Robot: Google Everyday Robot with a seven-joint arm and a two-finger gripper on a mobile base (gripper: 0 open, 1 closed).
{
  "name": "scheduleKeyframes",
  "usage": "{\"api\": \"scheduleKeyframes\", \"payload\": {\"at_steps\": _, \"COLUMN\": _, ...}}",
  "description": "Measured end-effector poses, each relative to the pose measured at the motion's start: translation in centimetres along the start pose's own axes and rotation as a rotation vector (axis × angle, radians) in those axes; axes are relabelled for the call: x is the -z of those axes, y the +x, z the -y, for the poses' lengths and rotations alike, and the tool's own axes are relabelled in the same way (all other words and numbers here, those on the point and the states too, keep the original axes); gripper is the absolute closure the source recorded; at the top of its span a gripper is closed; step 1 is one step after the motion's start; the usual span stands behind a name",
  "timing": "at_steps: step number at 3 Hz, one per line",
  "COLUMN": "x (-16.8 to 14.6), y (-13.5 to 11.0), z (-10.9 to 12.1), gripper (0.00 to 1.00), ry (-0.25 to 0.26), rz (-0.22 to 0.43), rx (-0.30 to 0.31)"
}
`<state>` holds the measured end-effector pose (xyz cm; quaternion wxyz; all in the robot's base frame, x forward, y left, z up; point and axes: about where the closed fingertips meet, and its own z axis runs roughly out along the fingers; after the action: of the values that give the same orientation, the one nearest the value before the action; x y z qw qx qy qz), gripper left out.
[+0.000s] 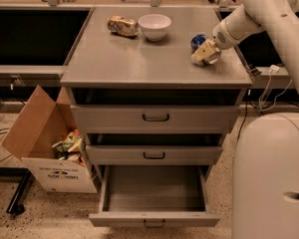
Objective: Place pepsi can into bottom drawer
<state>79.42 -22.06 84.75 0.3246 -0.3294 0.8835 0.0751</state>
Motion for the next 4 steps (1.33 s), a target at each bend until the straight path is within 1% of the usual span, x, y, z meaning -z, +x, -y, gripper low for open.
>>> {"api": "scheduleKeyframes", "payload": {"at_steps": 1, "x": 0.0, "y": 0.0, "z": 0.0, "gripper": 0.66, "ry": 0.001, "rz": 0.0, "rx": 0.001}}
{"api": "scheduleKeyframes", "payload": {"at_steps": 2, "x": 1.6, "y": -0.8, "z": -1.8, "gripper": 0.89, "ry": -0.041, "rz": 0.029, "rx": 0.098}}
{"api": "scheduleKeyframes", "payload": {"at_steps": 3, "x": 5.5, "y": -1.3, "z": -6.7, "gripper": 1.0, "ry": -0.166, "rz": 0.09, "rx": 0.275}}
{"api": "scheduleKeyframes", "payload": {"at_steps": 4, "x": 7.3, "y": -1.8, "z": -10.2, "gripper": 1.0, "ry": -0.276, "rz": 0.149, "rx": 0.443}}
